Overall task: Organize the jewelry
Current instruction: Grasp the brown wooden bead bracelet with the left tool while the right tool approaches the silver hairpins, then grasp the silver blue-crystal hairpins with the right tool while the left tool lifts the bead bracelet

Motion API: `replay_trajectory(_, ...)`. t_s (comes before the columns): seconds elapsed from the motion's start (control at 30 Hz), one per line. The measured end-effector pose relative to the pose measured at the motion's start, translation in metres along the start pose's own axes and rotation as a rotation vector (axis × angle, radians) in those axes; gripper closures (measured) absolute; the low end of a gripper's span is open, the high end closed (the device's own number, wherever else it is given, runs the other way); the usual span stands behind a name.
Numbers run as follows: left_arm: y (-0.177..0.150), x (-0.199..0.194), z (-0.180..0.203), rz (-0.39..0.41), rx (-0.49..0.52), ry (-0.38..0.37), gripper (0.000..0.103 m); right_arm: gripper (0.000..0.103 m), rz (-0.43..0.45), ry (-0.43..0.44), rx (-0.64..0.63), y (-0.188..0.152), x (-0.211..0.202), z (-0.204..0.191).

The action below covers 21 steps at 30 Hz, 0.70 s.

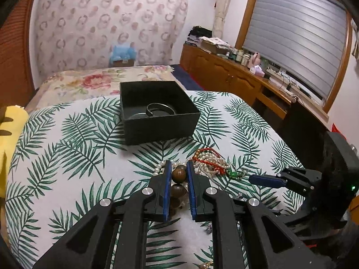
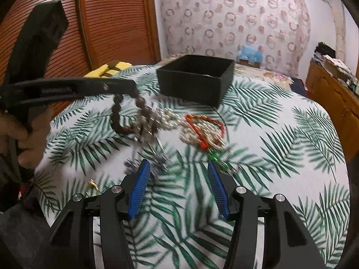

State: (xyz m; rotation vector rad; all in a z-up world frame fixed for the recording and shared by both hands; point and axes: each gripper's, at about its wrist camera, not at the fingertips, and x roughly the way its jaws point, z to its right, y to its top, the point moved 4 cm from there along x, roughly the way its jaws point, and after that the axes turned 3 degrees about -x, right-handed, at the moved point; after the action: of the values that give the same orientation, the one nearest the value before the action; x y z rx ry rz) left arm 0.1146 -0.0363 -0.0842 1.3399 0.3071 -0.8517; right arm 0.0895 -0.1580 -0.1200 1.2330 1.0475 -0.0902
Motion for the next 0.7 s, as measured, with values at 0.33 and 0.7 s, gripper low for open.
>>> replay_trajectory(0.33,-0.005,0.005,0.000,-0.003,-0.003,-0.006,0.091,0.032,-0.060,0.043,-0.021,0.017,0.030,-0.018)
replay_trajectory(0.7,-0.001,0.004,-0.001,0.007,-0.009,-0.001,0.091,0.055,-0.103,0.085,-0.033,0.016,0.035,-0.024)
